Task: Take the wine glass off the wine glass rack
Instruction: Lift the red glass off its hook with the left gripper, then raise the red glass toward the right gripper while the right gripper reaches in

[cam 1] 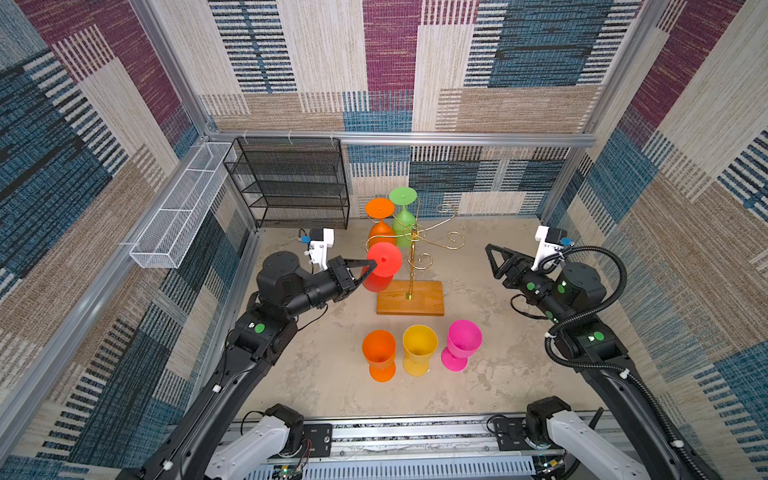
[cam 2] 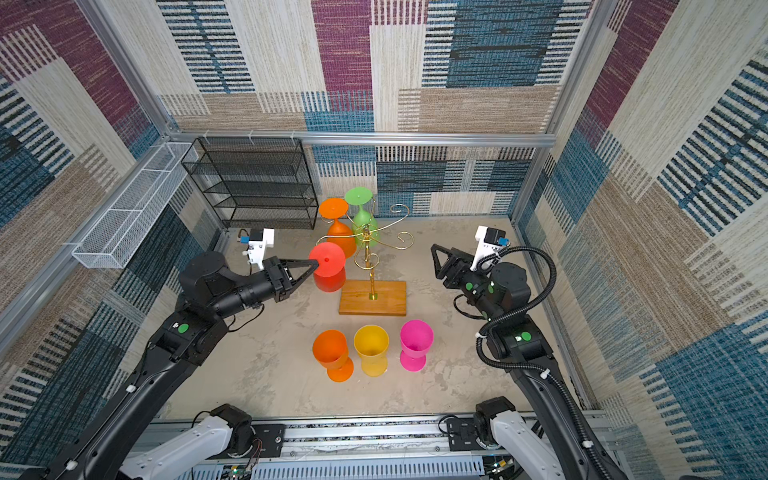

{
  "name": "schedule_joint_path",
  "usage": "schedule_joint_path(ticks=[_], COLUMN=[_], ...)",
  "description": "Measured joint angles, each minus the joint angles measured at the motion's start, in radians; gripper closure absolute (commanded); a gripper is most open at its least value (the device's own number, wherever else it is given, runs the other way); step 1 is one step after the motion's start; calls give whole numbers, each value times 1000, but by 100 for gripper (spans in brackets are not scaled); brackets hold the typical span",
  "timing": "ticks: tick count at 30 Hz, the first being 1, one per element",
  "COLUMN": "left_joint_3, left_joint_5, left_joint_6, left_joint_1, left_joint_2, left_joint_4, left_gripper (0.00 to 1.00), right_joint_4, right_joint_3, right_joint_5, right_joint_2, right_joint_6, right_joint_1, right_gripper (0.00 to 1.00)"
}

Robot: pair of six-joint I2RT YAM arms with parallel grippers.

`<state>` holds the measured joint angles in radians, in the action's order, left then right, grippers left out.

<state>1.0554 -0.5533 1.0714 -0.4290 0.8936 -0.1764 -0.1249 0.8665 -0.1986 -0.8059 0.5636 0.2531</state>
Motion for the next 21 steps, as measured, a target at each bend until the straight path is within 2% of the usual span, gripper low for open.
schedule_joint_path(ticks=[7, 14, 18, 21], left_joint_3=[34, 293, 388, 376], left_joint_5=[-18, -32, -34, -79], left_joint_6=[1, -95, -161, -173], left_joint_1=[8, 9, 9, 8], left_joint_2=[-174, -240, -234, -215], left_joint_4=[-156, -330, -329, -221], left_gripper=[100, 100, 100, 100], right_joint_4=[-1, 0, 8, 50], right_joint_3=[4, 17, 24, 20], right_joint_5=[0, -4, -34, -82], right_joint_2=[-10, -18, -8, 22], right_joint_6=[0, -4, -10, -19], right_joint_1=[-4, -4, -5, -5], right_gripper=[33, 33, 34, 38])
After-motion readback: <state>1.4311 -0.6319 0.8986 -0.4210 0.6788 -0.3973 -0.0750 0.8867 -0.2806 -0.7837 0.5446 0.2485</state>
